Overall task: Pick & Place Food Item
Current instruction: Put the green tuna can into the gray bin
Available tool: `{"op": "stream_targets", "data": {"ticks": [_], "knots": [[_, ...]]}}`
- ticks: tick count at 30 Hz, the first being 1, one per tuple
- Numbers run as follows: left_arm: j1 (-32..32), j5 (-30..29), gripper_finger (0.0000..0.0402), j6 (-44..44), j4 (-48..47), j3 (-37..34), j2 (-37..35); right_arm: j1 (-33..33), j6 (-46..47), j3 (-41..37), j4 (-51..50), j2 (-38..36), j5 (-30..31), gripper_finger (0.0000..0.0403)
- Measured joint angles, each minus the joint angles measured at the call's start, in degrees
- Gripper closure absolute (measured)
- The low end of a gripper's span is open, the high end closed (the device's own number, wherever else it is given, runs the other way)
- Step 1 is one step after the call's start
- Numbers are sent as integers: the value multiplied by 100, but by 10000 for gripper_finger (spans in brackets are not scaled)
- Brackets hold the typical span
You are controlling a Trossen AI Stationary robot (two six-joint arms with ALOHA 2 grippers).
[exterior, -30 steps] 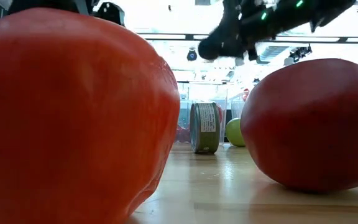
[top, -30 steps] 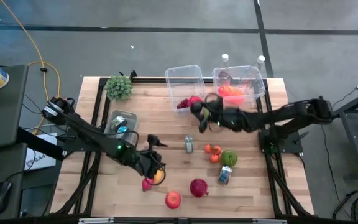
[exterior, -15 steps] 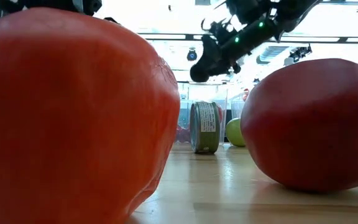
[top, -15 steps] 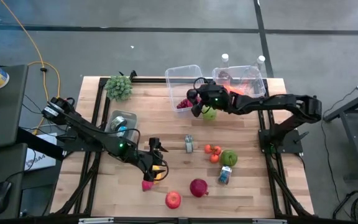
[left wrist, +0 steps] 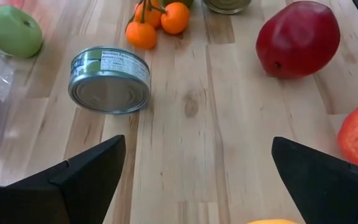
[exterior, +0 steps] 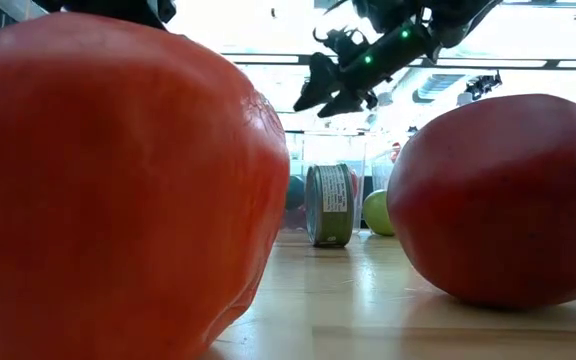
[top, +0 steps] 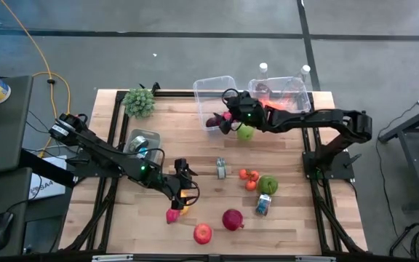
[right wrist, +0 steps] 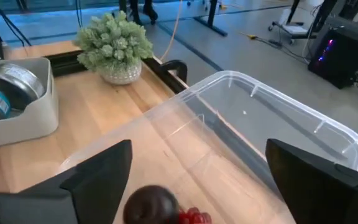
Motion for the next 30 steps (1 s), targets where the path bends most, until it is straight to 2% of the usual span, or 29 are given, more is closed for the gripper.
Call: {"op": "stream_targets", "data": {"ticks": [3, 5, 8, 10, 16, 25, 30], "knots": [[6, -8, 9, 25, 18, 0, 0, 115, -207, 25, -30, -188, -222, 37], [68, -70, 9, 142, 115, 0, 31, 309, -744, 34, -69, -373, -390, 39], [178, -86, 9, 514, 421, -3, 166, 750, -1469, 36, -438, -708, -281, 51], [233, -94, 9, 910, 755, -4, 264, 1130, -1638, 38, -717, -936, -113, 61], [391, -57, 9, 1608, 1291, -2, 463, 2373, -882, 26, -1426, -1413, 4, 87], [472, -52, 9, 1051, 1225, -2, 483, 4080, 22, 26, -1837, -1179, -79, 98], [472, -44, 9, 1050, 1283, -2, 483, 4652, -163, 25, -1697, -1062, 78, 98]]}}
